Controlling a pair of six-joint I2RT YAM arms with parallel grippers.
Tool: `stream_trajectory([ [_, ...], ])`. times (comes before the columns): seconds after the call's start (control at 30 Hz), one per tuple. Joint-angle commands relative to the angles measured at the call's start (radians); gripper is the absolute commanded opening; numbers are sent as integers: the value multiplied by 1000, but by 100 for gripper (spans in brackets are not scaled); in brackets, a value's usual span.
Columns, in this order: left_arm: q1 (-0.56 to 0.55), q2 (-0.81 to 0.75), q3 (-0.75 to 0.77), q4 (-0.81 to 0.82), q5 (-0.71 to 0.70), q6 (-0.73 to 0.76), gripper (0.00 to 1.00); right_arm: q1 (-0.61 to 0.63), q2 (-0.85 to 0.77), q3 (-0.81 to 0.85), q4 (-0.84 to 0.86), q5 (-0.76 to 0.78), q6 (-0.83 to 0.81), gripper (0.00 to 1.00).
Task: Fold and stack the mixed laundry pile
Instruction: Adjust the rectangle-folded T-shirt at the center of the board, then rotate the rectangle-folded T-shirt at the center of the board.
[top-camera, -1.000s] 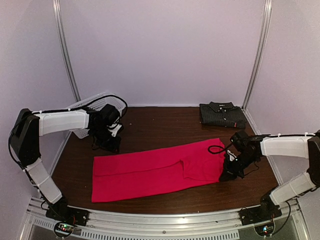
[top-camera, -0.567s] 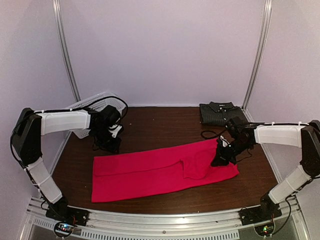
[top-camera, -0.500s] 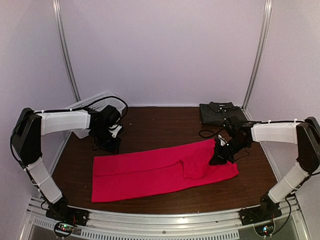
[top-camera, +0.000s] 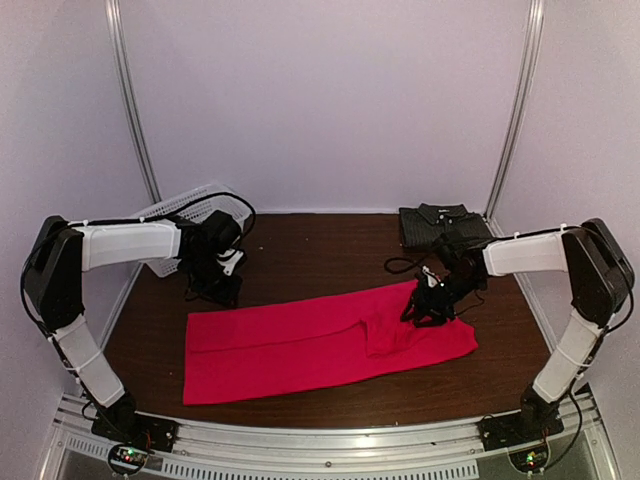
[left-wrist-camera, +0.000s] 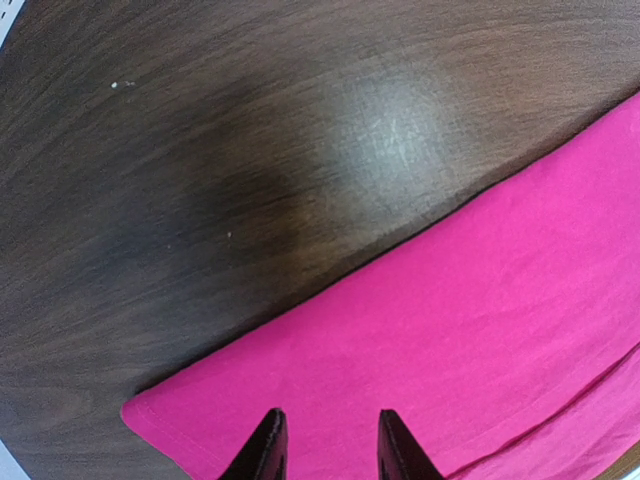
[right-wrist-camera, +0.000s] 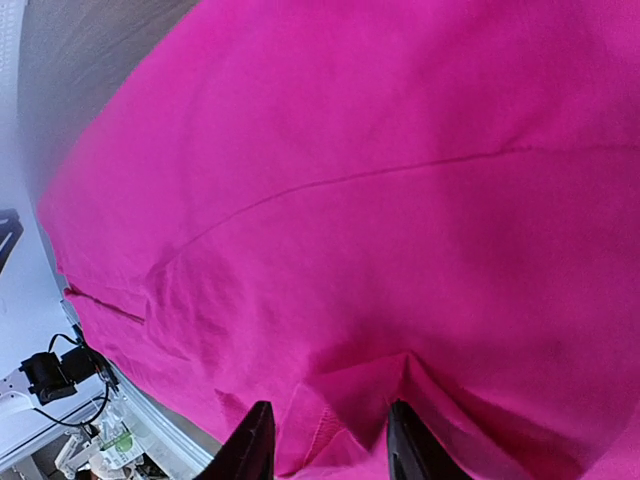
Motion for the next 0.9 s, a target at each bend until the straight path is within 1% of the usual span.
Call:
stream_trajectory([
  [0.0, 7, 4, 23, 3, -6, 13, 33, -3, -105, 54, -61, 12, -64, 41],
  [0.1, 9, 2, 42, 2, -8, 22, 33, -3, -181, 23, -91, 13, -94, 41],
  [0.17, 12, 5, 53, 1, -9, 23, 34, -2, -207, -15, -100, -1, -96, 40],
  [0.2, 14, 9, 59, 2, -9, 26, 33, -1, -220, -43, -89, -9, -89, 38],
  [0.27, 15, 14, 67, 2, -8, 23, 33, 1, -230, -90, -68, -16, -75, 30],
  [0.3, 16, 16, 69, 3, -9, 21, 34, 5, -226, -101, -65, -13, -74, 28],
  [0.47, 19, 26, 40, 33, 31, 33, 33, 12, -138, -90, -32, 40, -68, 29],
  [0.5, 19, 31, 28, 37, 65, 37, 32, 13, -119, -79, -20, 50, -66, 29],
  [0.67, 16, 48, -63, 68, 122, 50, 23, 17, -21, -29, -6, 108, -91, 30],
  [0.77, 16, 37, -131, 86, 107, 18, 18, 23, 38, 2, -18, 132, -133, 30],
  [0.87, 18, 34, -202, 86, 61, -35, 16, 29, 100, 54, -54, 172, -190, 30],
])
